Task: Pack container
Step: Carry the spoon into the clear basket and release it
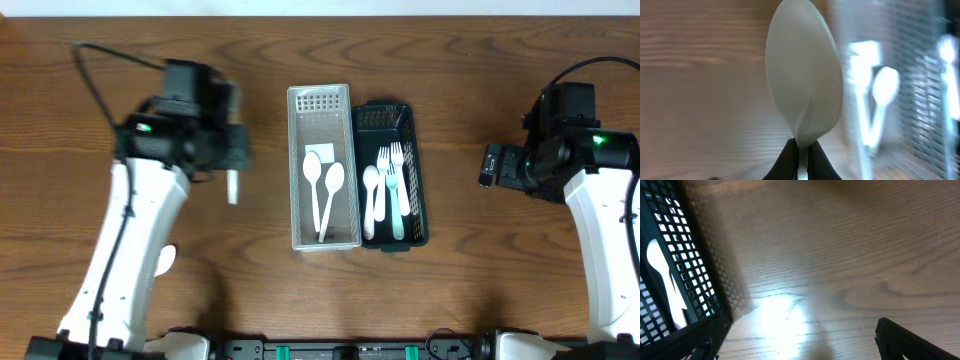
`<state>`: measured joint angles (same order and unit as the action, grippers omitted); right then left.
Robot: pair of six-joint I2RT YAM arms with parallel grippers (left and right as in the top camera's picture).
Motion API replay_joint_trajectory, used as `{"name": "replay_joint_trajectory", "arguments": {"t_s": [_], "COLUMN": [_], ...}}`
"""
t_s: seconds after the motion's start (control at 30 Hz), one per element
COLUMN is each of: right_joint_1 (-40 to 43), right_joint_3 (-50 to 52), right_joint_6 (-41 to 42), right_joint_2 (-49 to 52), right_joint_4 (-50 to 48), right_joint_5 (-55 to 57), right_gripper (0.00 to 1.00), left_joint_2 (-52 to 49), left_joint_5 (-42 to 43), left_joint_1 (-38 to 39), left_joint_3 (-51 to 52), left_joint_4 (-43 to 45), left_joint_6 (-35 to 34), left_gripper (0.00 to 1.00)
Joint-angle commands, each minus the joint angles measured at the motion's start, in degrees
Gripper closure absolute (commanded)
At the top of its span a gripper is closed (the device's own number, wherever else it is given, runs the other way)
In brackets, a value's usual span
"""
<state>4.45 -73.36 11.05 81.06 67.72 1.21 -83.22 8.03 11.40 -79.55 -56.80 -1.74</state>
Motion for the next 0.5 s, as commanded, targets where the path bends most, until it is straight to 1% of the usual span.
{"name": "replay_joint_trajectory", "arguments": {"t_s": [0.0,0.1,0.2,0.33,0.47], "right_joint_1": [0.50,0.50,0.50,0.50,0.50], "right_joint_3": [-0.02,-0.02,-0.02,-0.02,-0.02], "right_joint_6": [-0.83,-0.83,-0.81,-0.81,-0.81], "right_joint_2": [-0.15,-0.15,-0.15,-0.15,-0.15], "right_joint_4": [0.00,-0.02,0.00,0.09,0.22], "right_joint_5": [-0.24,-0.24,-0.24,-0.24,-0.24], "right_gripper": [0.01,0.01,0.01,0.01,0.01], "left_joint_2": [-0.63,-2.14,-4.72,-9.75,-15.76], "left_joint_5": [-0.09,-0.09,-0.11,-0.11,-0.09], "left_joint_1": [7.76,14.16,19.17,22.62,24.13], "left_joint_3": [-0.46,-0.46,-0.46,-0.42,-0.42], "left_joint_4": [-0.33,0.39,1.88,3.98,5.73], "left_joint_6": [-3.52,-3.63,-5.14,-9.64,-13.22], "left_gripper": [0.94,0.94,0.94,0.94,0.94]}}
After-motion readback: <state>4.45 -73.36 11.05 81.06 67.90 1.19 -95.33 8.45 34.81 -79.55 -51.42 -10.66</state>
